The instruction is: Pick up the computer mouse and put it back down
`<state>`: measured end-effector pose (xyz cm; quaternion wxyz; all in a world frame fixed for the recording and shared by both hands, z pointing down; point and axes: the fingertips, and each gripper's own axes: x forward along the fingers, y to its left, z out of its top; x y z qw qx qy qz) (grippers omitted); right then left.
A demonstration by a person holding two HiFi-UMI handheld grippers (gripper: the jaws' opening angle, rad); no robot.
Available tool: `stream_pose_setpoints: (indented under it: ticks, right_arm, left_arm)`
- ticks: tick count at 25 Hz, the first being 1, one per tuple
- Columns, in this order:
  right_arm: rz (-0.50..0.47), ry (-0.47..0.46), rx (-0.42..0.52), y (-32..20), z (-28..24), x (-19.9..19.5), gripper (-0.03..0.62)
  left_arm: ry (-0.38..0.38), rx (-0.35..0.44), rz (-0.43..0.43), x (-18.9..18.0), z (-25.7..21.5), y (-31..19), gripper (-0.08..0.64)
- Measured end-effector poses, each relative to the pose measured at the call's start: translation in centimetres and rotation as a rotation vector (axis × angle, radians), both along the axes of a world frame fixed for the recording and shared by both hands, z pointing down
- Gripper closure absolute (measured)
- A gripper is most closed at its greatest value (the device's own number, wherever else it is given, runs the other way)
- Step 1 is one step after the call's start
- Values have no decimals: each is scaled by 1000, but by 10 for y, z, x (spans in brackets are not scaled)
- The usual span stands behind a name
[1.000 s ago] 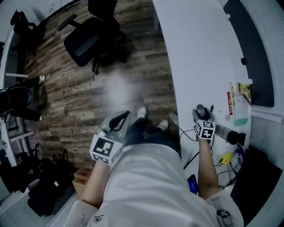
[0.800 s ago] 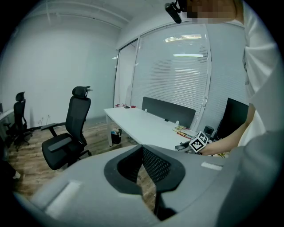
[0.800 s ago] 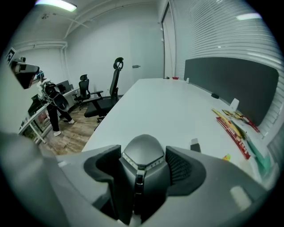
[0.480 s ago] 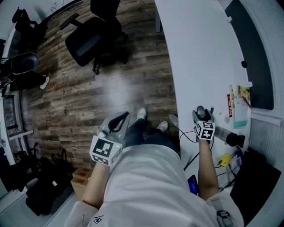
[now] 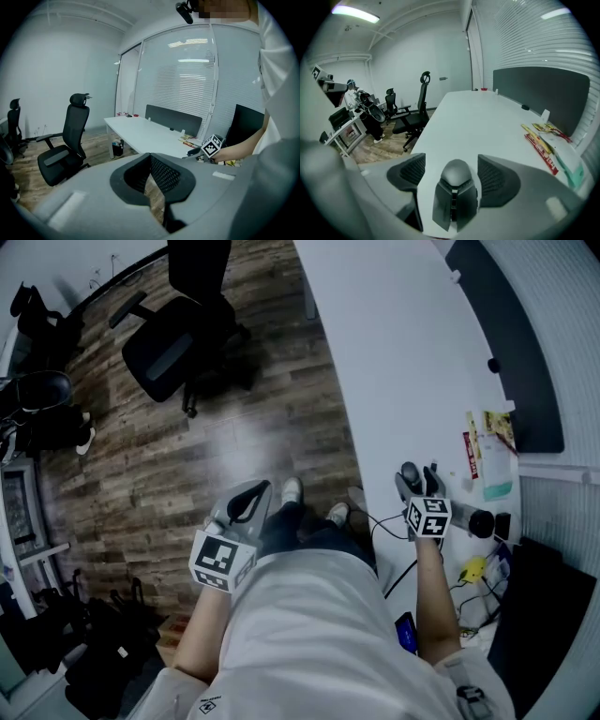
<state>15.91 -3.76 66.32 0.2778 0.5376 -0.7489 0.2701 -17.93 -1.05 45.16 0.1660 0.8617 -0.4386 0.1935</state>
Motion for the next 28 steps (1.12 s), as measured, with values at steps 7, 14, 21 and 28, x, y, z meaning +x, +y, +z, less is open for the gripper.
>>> stream_pose_setpoints:
  ticks: [7,14,21,28]
  right_arm:
    - [28,-38,103,-1,-59,-5,253]
    - [85,-33,228,11,-122,1,362]
    - [126,-10,322,35,-174,7,479]
    - [155,4,379,63,-216,8,546]
  left_arm:
    - [20,24,96,25,-6,-16,551]
    - [60,44,214,63,-14,-31,551]
    - [102,63,334,105,-18,-41,551]
    - [142,75,462,148,-25,-43,551]
